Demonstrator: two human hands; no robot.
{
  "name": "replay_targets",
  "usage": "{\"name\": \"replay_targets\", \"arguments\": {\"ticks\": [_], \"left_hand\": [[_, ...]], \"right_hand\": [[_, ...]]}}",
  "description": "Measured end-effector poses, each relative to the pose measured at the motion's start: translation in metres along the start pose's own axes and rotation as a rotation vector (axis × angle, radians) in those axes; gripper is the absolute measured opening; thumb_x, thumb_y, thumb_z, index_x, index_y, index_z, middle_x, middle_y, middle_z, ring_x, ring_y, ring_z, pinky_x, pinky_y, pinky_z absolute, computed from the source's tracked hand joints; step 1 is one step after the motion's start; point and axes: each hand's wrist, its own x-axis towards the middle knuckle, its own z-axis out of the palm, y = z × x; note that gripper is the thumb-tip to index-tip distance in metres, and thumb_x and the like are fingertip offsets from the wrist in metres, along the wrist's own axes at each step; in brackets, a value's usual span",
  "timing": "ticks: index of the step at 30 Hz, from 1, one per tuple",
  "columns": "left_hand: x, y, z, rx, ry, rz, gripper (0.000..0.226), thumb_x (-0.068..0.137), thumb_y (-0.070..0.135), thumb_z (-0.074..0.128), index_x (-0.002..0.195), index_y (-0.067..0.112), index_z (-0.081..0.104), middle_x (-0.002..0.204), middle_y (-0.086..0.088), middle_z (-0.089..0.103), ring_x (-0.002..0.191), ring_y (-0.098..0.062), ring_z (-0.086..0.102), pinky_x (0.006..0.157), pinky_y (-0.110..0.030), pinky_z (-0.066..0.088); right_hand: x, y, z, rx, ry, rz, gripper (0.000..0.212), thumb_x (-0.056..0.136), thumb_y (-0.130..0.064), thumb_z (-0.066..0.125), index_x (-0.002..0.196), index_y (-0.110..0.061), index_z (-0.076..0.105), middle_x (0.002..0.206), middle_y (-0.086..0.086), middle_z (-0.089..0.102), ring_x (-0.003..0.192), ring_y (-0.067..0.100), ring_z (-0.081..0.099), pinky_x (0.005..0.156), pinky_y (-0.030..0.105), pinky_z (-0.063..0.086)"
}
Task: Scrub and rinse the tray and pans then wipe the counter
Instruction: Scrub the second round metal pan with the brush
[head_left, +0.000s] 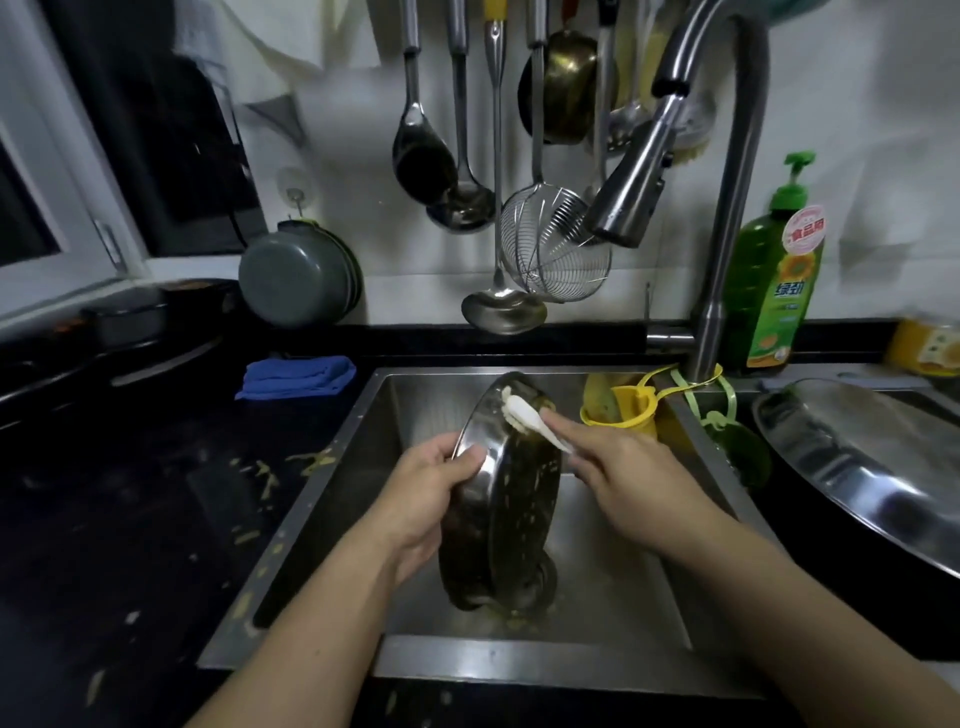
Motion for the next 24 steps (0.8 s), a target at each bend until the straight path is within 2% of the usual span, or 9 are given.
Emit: {"name": "replay_targets", "arguments": {"ticks": [3, 5, 9, 10, 14, 17, 19, 22, 24], "left_hand": [[0.005, -0.004, 0.003, -0.033, 0.040, 0.040, 0.018, 0.102, 0.010, 0.056, 0.106, 0.005, 0.072, 0.093, -0.016, 0.073, 0.084, -0.028, 0.069, 0.082, -0.042, 0.054], [0.004, -0.003, 0.004, -0.017, 0.045, 0.059, 0.018, 0.103, 0.007, 0.054, 0.108, 0.005, 0.071, 0.092, -0.015, 0.073, 0.082, -0.025, 0.069, 0.078, -0.038, 0.056], [-0.001, -0.004, 0.005, 0.041, 0.071, 0.088, 0.017, 0.102, 0.005, 0.055, 0.109, -0.006, 0.067, 0.086, -0.016, 0.069, 0.076, -0.024, 0.064, 0.068, -0.031, 0.055], [-0.001, -0.003, 0.004, 0.033, 0.079, 0.090, 0.017, 0.102, 0.005, 0.055, 0.108, -0.006, 0.067, 0.085, -0.015, 0.070, 0.075, -0.023, 0.064, 0.068, -0.032, 0.055], [0.005, 0.000, 0.001, 0.044, 0.119, 0.113, 0.018, 0.101, 0.003, 0.056, 0.108, 0.004, 0.072, 0.095, -0.020, 0.074, 0.087, -0.029, 0.067, 0.085, -0.045, 0.053], [0.004, -0.001, 0.006, 0.034, 0.125, 0.123, 0.014, 0.100, 0.000, 0.057, 0.106, -0.001, 0.069, 0.090, -0.019, 0.070, 0.085, -0.030, 0.062, 0.081, -0.042, 0.049], [0.003, -0.003, 0.005, 0.046, 0.112, 0.124, 0.013, 0.100, 0.001, 0.057, 0.107, -0.006, 0.066, 0.089, -0.017, 0.067, 0.085, -0.029, 0.059, 0.082, -0.043, 0.047], [0.004, -0.002, 0.002, 0.023, 0.123, 0.131, 0.019, 0.100, 0.000, 0.056, 0.112, 0.003, 0.070, 0.100, -0.021, 0.073, 0.091, -0.032, 0.065, 0.094, -0.055, 0.052], [0.003, 0.001, 0.004, 0.034, 0.126, 0.142, 0.019, 0.098, -0.002, 0.057, 0.111, 0.003, 0.070, 0.104, -0.023, 0.074, 0.094, -0.032, 0.065, 0.097, -0.055, 0.051]], "right_hand": [[-0.002, -0.030, -0.006, -0.285, -0.041, -0.180, 0.051, 0.103, -0.038, 0.035, 0.152, -0.050, 0.029, 0.093, -0.012, 0.050, 0.088, 0.016, 0.057, 0.068, 0.031, 0.043], [0.007, -0.046, -0.006, -0.386, -0.053, -0.194, 0.054, 0.103, -0.030, 0.043, 0.152, -0.050, 0.029, 0.091, -0.011, 0.040, 0.079, 0.016, 0.051, 0.064, 0.032, 0.038], [0.046, -0.036, -0.022, -0.409, -0.063, 0.070, 0.056, 0.100, -0.032, 0.045, 0.153, -0.045, 0.032, 0.105, 0.003, 0.061, 0.100, 0.029, 0.063, 0.078, 0.041, 0.053], [0.044, -0.039, -0.020, -0.405, -0.059, 0.064, 0.056, 0.101, -0.031, 0.045, 0.153, -0.045, 0.032, 0.103, 0.003, 0.061, 0.098, 0.028, 0.063, 0.077, 0.041, 0.053], [0.012, -0.065, 0.005, -0.367, -0.072, -0.111, 0.060, 0.101, -0.022, 0.045, 0.152, -0.049, 0.029, 0.091, -0.006, 0.049, 0.088, 0.022, 0.059, 0.066, 0.034, 0.041], [0.046, -0.041, -0.014, -0.396, 0.012, 0.049, 0.058, 0.099, -0.025, 0.039, 0.151, -0.048, 0.034, 0.101, 0.000, 0.060, 0.096, 0.027, 0.063, 0.076, 0.041, 0.053], [0.042, -0.043, -0.010, -0.379, 0.004, 0.016, 0.058, 0.099, -0.024, 0.042, 0.151, -0.049, 0.034, 0.099, 0.000, 0.059, 0.092, 0.026, 0.063, 0.075, 0.041, 0.054], [0.012, -0.061, 0.010, -0.301, -0.070, -0.099, 0.059, 0.099, -0.024, 0.047, 0.149, -0.052, 0.033, 0.090, -0.010, 0.046, 0.085, 0.022, 0.060, 0.065, 0.036, 0.047], [0.028, -0.037, 0.005, -0.292, 0.057, -0.019, 0.057, 0.100, -0.023, 0.047, 0.149, -0.050, 0.035, 0.090, -0.008, 0.049, 0.087, 0.022, 0.060, 0.069, 0.038, 0.051]]}}
